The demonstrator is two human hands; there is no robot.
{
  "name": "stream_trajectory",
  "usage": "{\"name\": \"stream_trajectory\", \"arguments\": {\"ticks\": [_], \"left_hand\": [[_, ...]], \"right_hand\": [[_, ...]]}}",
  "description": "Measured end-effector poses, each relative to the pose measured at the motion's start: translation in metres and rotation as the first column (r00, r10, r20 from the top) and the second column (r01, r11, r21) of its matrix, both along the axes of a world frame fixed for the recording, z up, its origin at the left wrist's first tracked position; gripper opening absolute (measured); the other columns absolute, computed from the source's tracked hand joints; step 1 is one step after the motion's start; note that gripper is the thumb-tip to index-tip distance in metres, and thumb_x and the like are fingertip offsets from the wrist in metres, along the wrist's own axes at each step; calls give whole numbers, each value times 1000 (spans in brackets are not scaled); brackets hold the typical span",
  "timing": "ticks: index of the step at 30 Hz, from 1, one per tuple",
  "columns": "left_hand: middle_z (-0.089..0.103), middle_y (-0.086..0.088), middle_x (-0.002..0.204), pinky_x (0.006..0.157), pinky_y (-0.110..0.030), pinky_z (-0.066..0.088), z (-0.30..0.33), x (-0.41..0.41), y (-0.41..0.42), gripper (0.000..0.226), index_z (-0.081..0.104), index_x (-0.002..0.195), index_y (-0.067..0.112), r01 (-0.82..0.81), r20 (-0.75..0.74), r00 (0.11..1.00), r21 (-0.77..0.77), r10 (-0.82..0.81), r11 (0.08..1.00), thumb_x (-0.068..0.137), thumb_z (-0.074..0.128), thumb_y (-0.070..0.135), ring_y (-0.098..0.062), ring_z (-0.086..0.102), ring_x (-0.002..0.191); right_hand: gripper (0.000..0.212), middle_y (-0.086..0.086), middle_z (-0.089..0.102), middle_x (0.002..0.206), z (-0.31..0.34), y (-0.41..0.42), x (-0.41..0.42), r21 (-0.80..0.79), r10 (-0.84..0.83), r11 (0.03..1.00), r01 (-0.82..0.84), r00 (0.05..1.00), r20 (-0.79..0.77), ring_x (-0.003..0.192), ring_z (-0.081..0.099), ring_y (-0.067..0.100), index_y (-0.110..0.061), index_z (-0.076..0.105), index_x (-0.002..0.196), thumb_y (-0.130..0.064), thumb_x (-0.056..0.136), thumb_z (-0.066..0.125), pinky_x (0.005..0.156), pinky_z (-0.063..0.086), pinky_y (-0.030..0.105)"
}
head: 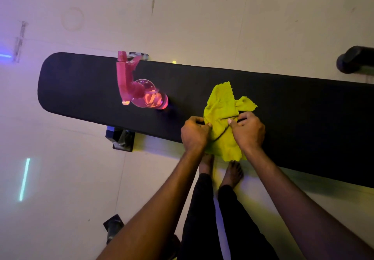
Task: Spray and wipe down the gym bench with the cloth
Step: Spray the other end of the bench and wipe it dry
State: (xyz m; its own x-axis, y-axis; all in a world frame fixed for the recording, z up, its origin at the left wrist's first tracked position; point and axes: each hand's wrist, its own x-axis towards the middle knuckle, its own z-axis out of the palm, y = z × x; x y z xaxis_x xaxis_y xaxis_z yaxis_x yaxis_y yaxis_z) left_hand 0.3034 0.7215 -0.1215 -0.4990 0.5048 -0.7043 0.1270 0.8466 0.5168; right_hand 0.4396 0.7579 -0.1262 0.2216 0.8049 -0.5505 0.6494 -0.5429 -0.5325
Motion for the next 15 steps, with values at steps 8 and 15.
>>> {"name": "stream_trajectory", "arguments": {"ticks": [8, 15], "left_hand": [[76, -8, 87, 75, -35, 61, 2, -12, -4, 7, 75, 88, 13, -83, 188, 980, 46, 73, 995, 90, 76, 19, -15, 68, 76], [63, 4, 67, 62, -26, 50, 3, -18, -7, 7, 70, 87, 17, -32, 250, 968, 123, 0, 992, 93, 73, 14, -9, 55, 60]], "right_hand": [[16, 13, 73, 94, 1, -2, 19, -105, -110, 990, 90, 971, -210, 87, 65, 25, -13, 69, 91, -17, 86, 84, 81, 52, 37], [33, 5, 70, 89, 6, 0, 20, -328, -417, 895, 304, 832, -367, 63, 61, 11, -6, 66, 119, -19, 92, 80, 56, 46, 23]]}}
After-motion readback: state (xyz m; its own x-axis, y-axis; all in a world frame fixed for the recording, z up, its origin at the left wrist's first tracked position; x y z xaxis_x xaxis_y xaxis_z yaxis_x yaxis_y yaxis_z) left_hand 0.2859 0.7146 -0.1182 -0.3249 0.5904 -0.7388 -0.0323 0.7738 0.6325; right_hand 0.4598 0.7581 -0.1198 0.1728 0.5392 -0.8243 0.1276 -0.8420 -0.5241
